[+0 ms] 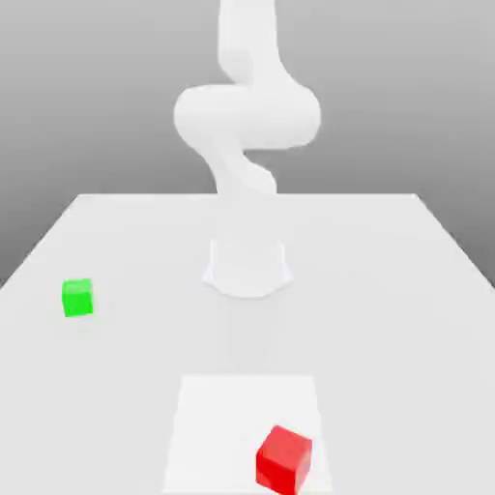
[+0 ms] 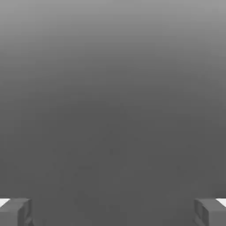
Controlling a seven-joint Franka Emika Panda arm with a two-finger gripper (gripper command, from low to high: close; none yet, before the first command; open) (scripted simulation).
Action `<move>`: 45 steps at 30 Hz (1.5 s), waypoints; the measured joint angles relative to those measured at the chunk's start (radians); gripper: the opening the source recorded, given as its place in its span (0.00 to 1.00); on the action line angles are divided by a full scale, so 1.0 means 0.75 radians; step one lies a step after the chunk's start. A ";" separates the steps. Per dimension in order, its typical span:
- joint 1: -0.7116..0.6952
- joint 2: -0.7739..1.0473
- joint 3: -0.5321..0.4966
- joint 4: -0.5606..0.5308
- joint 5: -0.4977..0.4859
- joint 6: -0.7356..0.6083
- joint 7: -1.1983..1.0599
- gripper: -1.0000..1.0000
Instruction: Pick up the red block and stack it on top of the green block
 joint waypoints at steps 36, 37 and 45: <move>-0.069 1.465 0.144 -0.169 -0.212 0.657 0.867 0.00; -0.064 1.479 0.138 -0.167 -0.218 0.669 0.871 0.00; -0.180 1.194 0.132 -0.254 -0.139 0.468 0.739 0.00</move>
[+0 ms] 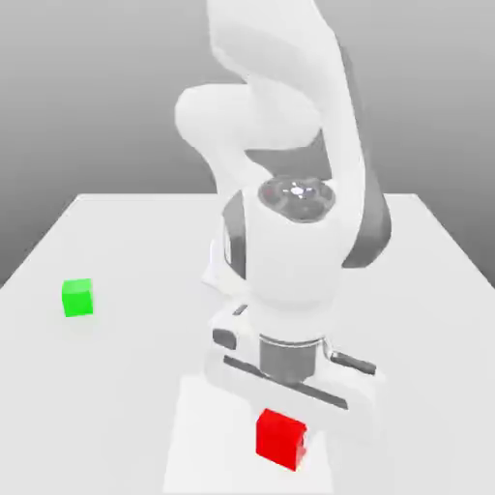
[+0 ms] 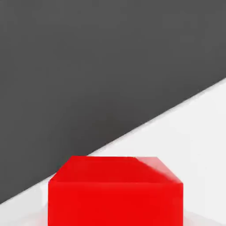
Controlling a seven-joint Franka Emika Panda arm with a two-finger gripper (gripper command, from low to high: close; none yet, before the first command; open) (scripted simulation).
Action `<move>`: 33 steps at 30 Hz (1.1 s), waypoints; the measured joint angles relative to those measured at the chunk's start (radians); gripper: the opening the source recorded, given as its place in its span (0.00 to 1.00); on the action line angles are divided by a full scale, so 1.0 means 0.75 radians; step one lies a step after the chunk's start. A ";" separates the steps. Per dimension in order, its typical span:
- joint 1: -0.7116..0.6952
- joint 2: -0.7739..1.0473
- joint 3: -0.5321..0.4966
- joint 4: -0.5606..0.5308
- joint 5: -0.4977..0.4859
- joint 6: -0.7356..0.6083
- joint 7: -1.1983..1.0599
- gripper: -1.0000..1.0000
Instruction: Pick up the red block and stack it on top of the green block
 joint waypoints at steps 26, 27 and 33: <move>-0.921 -0.591 -0.812 -0.562 -0.142 0.010 -0.780 0.00; -0.914 -0.583 -0.817 -0.562 -0.130 0.020 -0.789 0.00; -0.865 -0.525 -0.848 -0.561 -0.056 0.080 -0.838 0.00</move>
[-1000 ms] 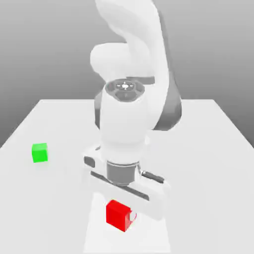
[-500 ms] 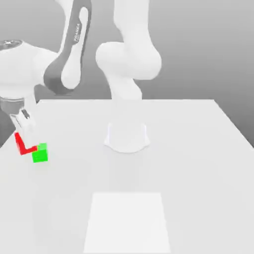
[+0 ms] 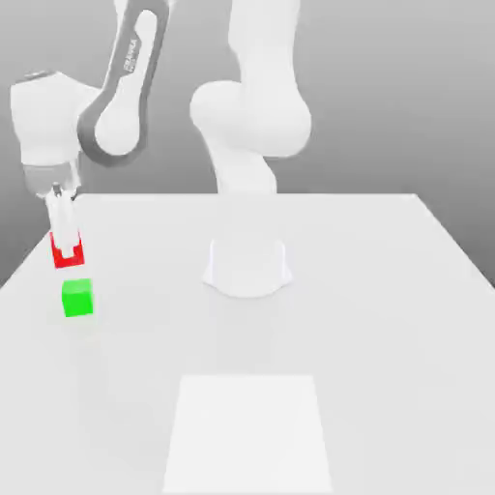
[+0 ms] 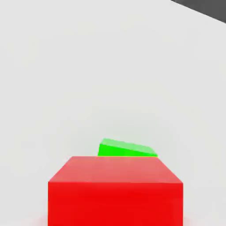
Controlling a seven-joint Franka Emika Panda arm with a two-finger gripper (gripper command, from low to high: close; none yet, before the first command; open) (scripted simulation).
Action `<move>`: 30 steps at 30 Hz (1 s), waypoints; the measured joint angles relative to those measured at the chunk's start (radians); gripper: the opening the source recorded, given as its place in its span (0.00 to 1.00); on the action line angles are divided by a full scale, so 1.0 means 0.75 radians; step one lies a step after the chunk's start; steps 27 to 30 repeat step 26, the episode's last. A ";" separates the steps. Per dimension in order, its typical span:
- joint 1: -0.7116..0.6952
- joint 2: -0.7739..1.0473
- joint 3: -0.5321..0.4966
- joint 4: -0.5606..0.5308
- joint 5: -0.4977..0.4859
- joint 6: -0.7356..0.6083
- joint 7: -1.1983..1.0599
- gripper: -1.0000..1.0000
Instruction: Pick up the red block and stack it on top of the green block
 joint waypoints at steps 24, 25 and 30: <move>0.164 0.270 -0.075 0.005 0.318 0.227 -0.218 0.00; 0.159 0.281 -0.068 0.005 0.328 0.236 -0.226 0.00; 0.156 0.291 -0.063 0.005 0.337 0.245 -0.233 0.00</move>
